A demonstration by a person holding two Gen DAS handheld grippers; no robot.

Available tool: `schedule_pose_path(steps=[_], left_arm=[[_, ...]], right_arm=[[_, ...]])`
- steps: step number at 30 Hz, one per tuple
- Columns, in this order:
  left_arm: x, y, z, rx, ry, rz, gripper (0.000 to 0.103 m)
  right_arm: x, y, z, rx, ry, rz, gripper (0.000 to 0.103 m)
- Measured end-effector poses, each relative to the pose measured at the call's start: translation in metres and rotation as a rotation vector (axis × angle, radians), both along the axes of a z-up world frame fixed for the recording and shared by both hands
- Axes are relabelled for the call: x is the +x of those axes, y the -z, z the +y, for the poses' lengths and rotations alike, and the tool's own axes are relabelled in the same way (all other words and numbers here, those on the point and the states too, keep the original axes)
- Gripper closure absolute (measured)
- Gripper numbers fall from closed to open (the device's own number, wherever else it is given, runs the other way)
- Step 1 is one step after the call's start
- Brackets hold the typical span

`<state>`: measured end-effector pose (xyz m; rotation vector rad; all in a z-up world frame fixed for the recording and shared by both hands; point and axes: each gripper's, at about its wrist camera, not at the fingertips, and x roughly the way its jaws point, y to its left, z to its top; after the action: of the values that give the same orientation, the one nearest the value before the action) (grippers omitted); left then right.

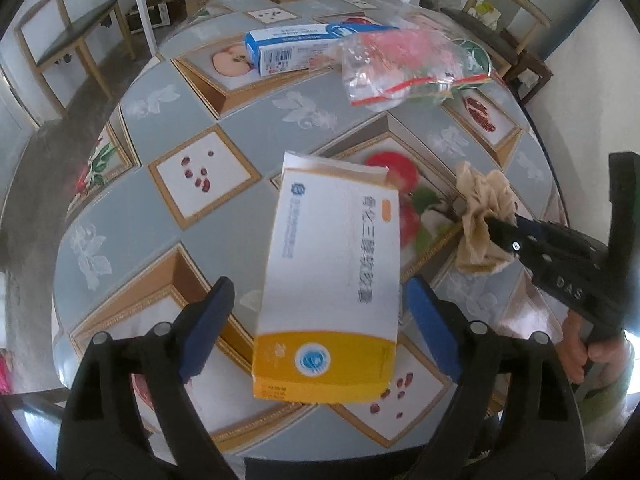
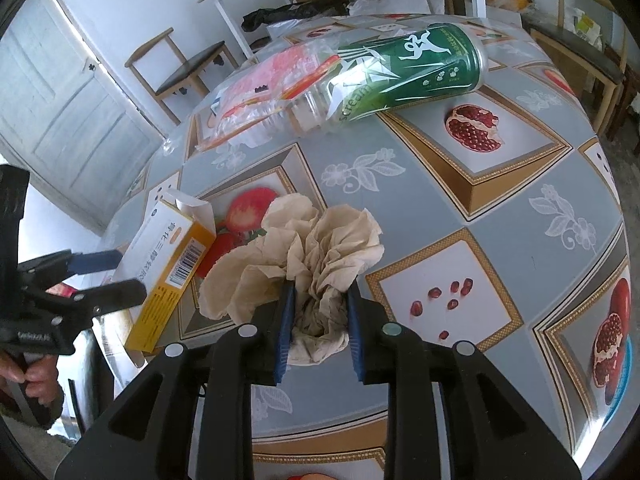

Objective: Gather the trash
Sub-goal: 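Grasp the crumpled tan paper with the right tool while the left tool grasps the orange medicine box, then lift the tan paper with the right tool while the left tool holds the medicine box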

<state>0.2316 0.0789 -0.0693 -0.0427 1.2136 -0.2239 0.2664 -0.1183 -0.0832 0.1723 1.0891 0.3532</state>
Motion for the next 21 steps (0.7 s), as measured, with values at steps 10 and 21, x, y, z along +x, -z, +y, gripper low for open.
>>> schedule_pose_path(steps=[10, 21], left_arm=[[0.018, 0.009, -0.018, 0.041, 0.043, -0.011, 0.019], [0.016, 0.014, -0.015, 0.033, 0.034, -0.015, 0.031]], right_arm=[[-0.009, -0.011, -0.004, 0.017, -0.022, -0.027, 0.057], [-0.009, -0.019, 0.011, 0.019, -0.060, -0.036, 0.037]])
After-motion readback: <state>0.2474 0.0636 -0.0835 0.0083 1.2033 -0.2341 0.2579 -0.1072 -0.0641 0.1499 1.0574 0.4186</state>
